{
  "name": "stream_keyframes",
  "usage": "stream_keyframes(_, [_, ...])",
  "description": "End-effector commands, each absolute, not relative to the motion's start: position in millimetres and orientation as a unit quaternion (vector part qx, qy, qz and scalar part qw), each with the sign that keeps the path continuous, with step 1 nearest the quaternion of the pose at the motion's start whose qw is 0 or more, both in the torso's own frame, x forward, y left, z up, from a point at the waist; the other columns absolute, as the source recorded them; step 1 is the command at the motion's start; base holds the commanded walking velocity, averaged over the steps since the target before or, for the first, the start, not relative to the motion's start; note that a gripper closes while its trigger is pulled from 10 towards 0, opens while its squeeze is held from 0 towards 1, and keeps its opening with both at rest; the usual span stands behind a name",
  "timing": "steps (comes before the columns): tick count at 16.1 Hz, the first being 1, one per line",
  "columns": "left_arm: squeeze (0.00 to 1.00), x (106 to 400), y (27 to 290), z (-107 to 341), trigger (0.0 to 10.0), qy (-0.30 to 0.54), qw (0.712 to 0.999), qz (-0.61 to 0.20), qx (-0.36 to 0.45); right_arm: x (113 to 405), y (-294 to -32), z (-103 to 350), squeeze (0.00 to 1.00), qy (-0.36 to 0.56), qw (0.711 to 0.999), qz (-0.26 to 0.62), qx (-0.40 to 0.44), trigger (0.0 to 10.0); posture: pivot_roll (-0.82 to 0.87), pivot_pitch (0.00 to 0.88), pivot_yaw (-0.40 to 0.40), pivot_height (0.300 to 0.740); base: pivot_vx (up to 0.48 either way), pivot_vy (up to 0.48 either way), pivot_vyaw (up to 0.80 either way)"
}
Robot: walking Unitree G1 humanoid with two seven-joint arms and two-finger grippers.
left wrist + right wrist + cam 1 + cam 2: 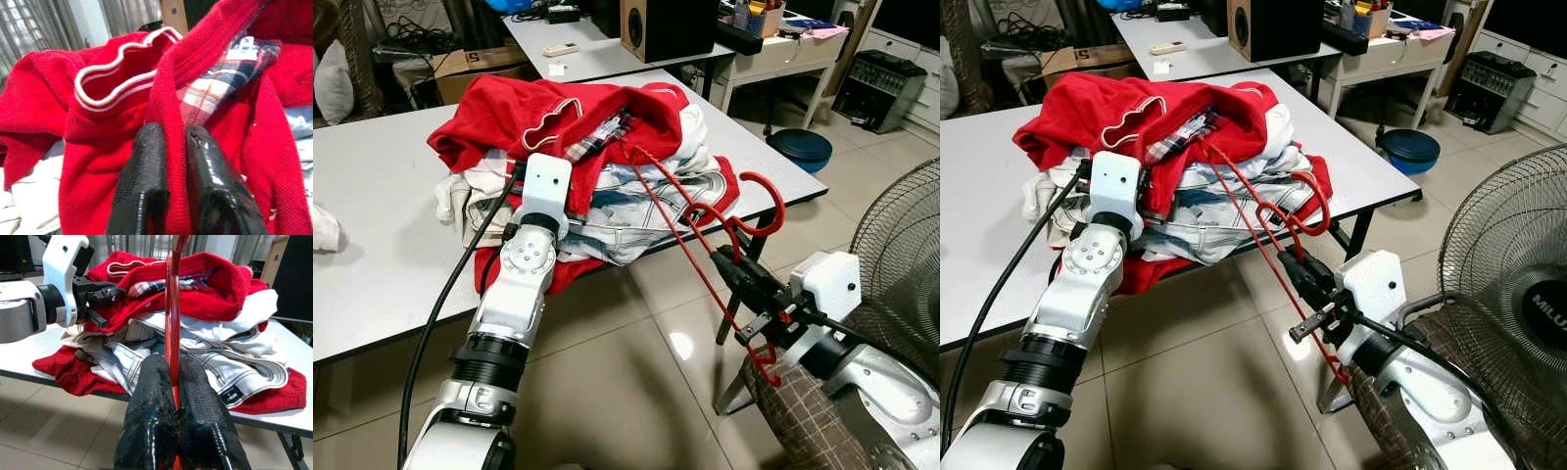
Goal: Hang hanger
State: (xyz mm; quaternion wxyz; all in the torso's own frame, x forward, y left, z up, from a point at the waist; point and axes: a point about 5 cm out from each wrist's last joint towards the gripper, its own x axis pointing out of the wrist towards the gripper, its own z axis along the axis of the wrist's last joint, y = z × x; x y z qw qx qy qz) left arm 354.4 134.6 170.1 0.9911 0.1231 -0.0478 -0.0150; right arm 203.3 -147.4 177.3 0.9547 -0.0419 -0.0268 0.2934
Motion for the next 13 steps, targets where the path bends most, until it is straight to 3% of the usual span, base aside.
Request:
stream_keyframes(1, [0.0,357,136,177,0.0,-0.058,0.991,-0.009,0.123,202,-147,178,0.0,-0.031,0.954,0.295,-0.045,10.0,-0.07,0.0,0.06,0.74,0.0,0.0,0.0])
stream_keyframes(4, [0.0,357,136,181,0.0,-0.071,0.99,-0.009,0.125,201,-146,177,0.0,-0.031,0.953,0.297,-0.045,10.0,-0.07,0.0,0.061,0.74,0.0,0.0,0.0])
stream_keyframes(7, [0.0,353,128,203,0.0,-0.143,0.979,-0.047,0.137,207,-144,180,0.0,-0.036,0.953,0.298,-0.048,10.0,-0.07,0.0,0.064,0.74,0.0,0.0,0.0])
stream_keyframes(13, [0.0,336,118,260,0.0,-0.312,0.923,-0.084,0.209,252,-145,187,0.0,0.001,0.963,0.27,0.007,10.0,-0.05,0.0,0.051,0.74,0.0,0.0,0.0])
